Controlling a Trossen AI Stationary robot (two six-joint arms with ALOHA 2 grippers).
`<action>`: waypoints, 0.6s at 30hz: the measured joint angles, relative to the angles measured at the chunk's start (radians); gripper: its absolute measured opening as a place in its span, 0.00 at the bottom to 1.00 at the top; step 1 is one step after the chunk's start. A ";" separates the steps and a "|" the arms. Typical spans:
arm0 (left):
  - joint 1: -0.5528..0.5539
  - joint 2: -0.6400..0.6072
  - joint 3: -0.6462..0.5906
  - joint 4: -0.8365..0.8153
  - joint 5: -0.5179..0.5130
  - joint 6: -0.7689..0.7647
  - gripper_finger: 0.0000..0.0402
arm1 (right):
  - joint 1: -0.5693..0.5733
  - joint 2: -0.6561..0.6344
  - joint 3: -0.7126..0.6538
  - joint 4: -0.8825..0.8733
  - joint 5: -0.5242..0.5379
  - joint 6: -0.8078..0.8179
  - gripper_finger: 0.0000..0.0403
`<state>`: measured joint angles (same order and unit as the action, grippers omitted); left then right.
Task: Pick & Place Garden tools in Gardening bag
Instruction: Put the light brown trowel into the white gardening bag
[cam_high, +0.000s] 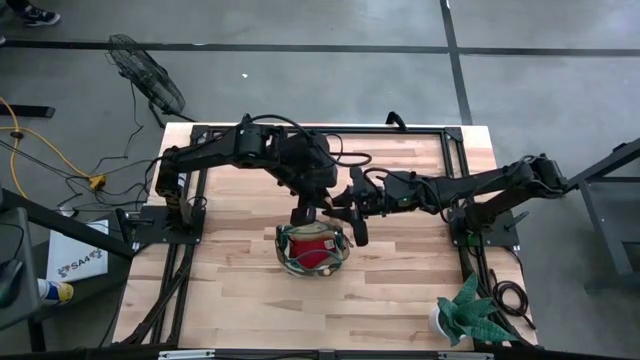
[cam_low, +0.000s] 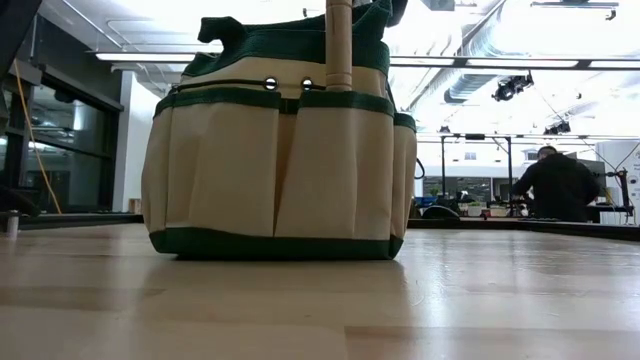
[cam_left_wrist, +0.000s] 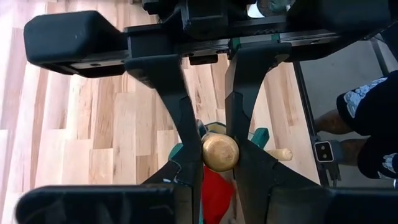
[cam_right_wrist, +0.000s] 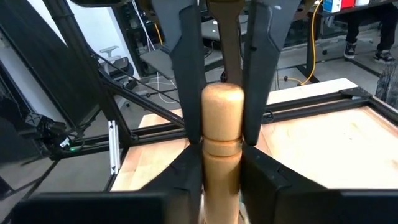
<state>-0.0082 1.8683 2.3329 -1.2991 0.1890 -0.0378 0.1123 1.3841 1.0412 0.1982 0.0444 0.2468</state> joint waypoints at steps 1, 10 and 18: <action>0.000 0.000 0.000 0.000 0.002 0.002 0.15 | 0.000 0.000 0.000 0.000 0.000 0.008 0.20; -0.002 0.000 0.000 -0.004 0.008 0.009 0.15 | -0.001 -0.004 0.000 -0.009 -0.019 0.041 0.46; -0.002 0.000 0.000 -0.010 -0.012 0.010 0.15 | 0.008 -0.036 0.000 -0.075 -0.092 0.048 0.45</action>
<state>-0.0097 1.8683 2.3329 -1.3092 0.1768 -0.0277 0.1201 1.3480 1.0412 0.1233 -0.0477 0.2951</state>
